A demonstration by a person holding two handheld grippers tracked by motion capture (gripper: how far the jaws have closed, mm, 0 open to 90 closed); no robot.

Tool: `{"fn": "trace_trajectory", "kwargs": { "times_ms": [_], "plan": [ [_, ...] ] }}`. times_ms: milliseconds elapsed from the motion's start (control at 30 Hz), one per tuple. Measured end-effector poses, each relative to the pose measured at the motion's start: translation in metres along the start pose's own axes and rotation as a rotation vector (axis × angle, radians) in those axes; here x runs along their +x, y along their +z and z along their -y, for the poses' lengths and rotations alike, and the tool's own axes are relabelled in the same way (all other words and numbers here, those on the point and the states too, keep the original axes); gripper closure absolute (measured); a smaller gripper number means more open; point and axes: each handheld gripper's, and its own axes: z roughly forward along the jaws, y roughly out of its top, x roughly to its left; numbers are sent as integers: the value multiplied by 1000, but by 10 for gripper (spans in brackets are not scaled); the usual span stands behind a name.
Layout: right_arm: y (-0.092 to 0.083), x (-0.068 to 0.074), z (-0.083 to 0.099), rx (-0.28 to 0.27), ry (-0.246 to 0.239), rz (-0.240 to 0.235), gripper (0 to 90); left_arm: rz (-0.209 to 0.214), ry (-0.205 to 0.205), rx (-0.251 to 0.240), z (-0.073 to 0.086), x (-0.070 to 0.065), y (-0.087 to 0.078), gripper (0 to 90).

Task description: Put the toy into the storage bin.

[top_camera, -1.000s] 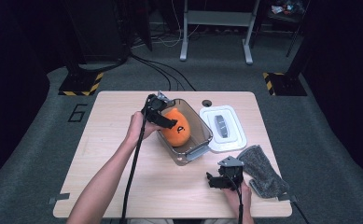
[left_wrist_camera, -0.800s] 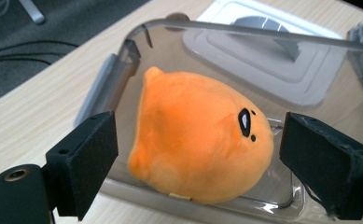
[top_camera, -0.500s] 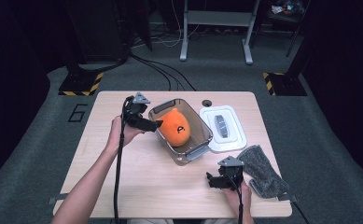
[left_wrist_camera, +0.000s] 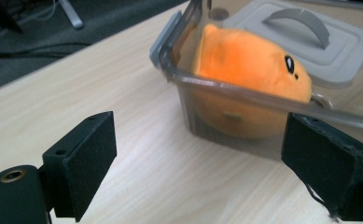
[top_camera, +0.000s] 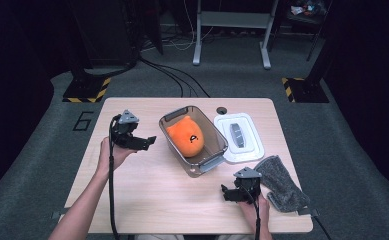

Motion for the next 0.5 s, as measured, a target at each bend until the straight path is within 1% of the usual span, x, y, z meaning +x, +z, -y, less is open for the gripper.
{"fn": "trace_trajectory", "kwargs": {
  "times_ms": [100, 133, 200, 233, 333, 400, 433, 467, 500],
  "plan": [
    [0, 0, 0, 0, 0, 0, 71, 1, -19, 8, 10, 4, 1, 101],
    [0, 0, 0, -1, 0, 1, 71, 7, -26, 11, 12, 6, 1, 101],
    [0, 1, 0, -4, -1, -2, 72, -3, -36, 10, 18, 6, 3, 101],
    [0, 1, 0, -7, -2, 5, 71, 2, -39, 13, 21, 7, 4, 101],
    [0, 1, 0, -7, -7, 4, 72, -2, -52, 19, 29, 9, 8, 101],
    [0, 1, 0, -7, -6, 4, 71, -15, -49, 32, 37, 10, 10, 101],
    [0, 1, 0, -4, -10, 2, 71, -16, -56, 33, 39, 10, 12, 101],
    [0, 1, 0, -7, -4, 6, 71, -19, -64, 37, 45, 11, 13, 101],
    [0, 1, 0, -4, -3, -2, 70, -17, -69, 42, 49, 13, 15, 101]
  ]
}}
